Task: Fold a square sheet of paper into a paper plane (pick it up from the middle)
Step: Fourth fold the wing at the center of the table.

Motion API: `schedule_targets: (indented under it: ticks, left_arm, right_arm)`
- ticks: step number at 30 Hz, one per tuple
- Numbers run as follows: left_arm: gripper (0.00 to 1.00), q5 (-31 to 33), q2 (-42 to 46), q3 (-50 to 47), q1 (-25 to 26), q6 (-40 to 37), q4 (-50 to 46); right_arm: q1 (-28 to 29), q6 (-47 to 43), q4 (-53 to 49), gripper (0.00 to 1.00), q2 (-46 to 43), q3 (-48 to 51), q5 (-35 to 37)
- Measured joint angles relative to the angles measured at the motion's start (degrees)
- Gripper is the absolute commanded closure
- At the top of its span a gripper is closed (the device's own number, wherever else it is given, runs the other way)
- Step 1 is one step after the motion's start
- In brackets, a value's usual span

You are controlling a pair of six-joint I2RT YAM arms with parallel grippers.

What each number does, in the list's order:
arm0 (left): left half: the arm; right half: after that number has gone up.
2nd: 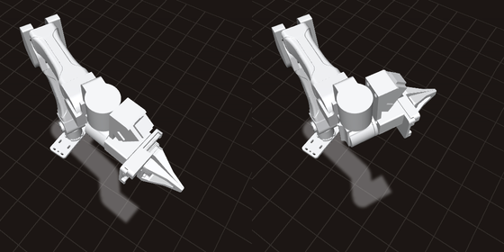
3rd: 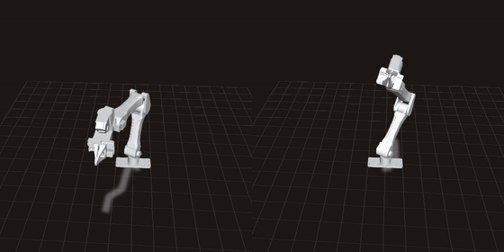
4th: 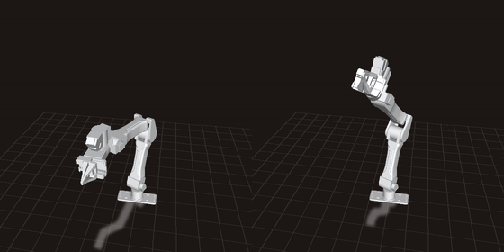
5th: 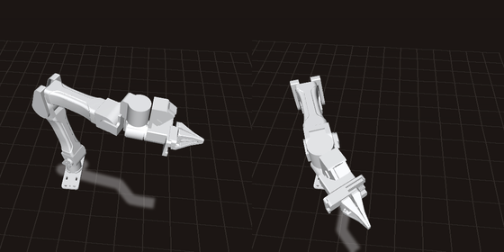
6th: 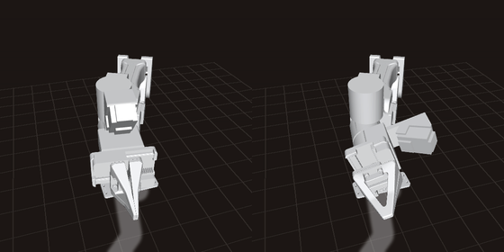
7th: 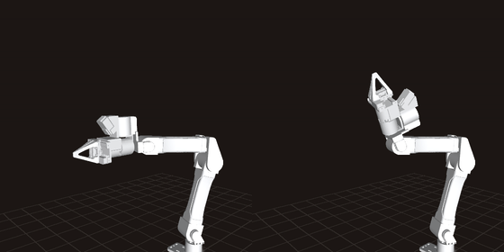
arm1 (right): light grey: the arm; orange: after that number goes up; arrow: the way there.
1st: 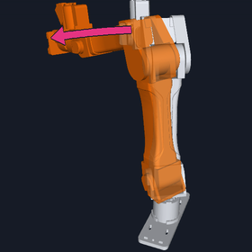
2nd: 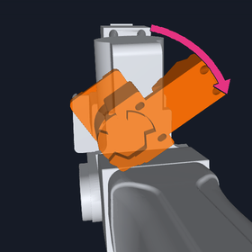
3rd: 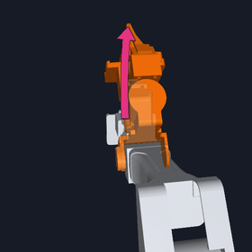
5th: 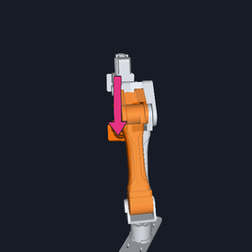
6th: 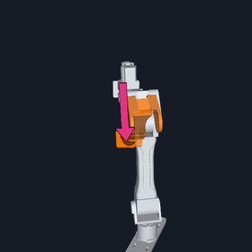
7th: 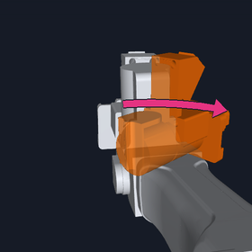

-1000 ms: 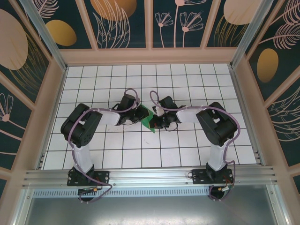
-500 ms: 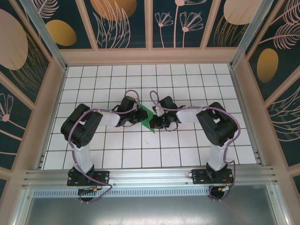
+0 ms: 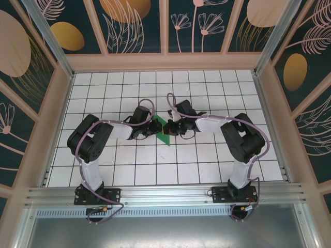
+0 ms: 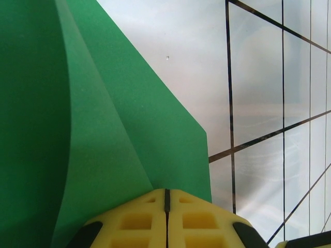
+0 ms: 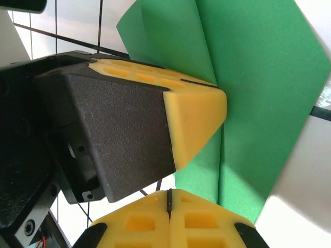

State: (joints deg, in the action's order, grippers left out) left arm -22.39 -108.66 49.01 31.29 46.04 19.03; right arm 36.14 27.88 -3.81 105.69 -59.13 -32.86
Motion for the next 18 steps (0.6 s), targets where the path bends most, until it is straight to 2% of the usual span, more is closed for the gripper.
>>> schedule_targets:
  ticks: [13, 18]
  left_arm:
    - [0.92, 0.0, 0.0, 0.1, 0.0, -0.9, -0.2]
    - [0.88, 0.0, 0.0, 0.8, 0.0, -1.0, -1.6]
  right_arm:
    - [0.3, 0.5, 0.9, 0.95, 4.5, 0.5, 1.3]
    - [0.7, -0.4, 1.1, 0.95, 4.5, 0.7, 2.0]
